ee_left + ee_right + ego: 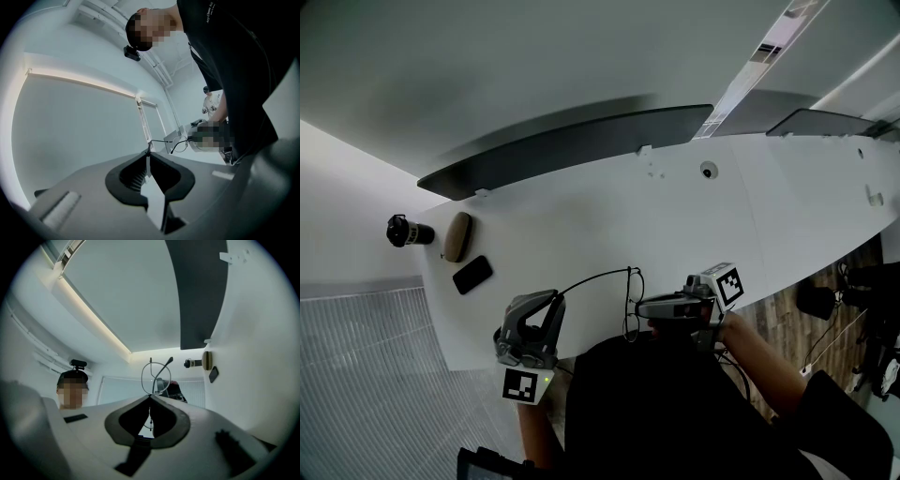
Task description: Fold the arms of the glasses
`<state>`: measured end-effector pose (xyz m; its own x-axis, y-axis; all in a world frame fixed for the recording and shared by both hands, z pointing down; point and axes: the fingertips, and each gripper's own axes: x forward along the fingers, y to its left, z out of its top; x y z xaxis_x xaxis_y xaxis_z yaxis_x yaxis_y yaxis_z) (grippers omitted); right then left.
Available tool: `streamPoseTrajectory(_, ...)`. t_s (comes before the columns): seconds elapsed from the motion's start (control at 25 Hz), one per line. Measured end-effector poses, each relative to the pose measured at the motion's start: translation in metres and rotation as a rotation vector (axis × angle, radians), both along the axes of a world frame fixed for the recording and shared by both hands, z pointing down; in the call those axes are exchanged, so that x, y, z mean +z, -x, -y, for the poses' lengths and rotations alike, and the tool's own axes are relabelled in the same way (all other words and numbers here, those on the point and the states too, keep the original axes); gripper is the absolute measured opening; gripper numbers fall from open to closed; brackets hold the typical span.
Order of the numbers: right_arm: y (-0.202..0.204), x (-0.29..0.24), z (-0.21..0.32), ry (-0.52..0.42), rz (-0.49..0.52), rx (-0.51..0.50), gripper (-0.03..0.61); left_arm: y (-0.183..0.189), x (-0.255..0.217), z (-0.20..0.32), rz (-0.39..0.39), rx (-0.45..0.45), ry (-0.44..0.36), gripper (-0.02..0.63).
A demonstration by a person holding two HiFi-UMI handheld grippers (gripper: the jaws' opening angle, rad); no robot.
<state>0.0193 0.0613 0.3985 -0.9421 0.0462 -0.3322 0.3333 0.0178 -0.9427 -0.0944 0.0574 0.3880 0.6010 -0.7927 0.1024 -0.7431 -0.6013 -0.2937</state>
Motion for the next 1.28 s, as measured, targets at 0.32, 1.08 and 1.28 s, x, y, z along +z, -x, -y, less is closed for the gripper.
streamPoseTrajectory(0.32, -0.003, 0.003, 0.004, 0.005, -0.005, 0.013, 0.011, -0.007, 0.001, -0.001, 0.015, 0.014, 0.012, 0.031)
streamPoseTrajectory(1.08, -0.005, 0.002, 0.02, 0.002, -0.004, 0.094, 0.011, -0.04, 0.005, -0.026, 0.063, 0.045, -0.013, 0.028)
streamPoseTrajectory(1.28, -0.003, 0.001, 0.022, 0.008, -0.003, 0.107, 0.011, -0.051, 0.014, -0.035, 0.098, 0.044, -0.009, 0.028)
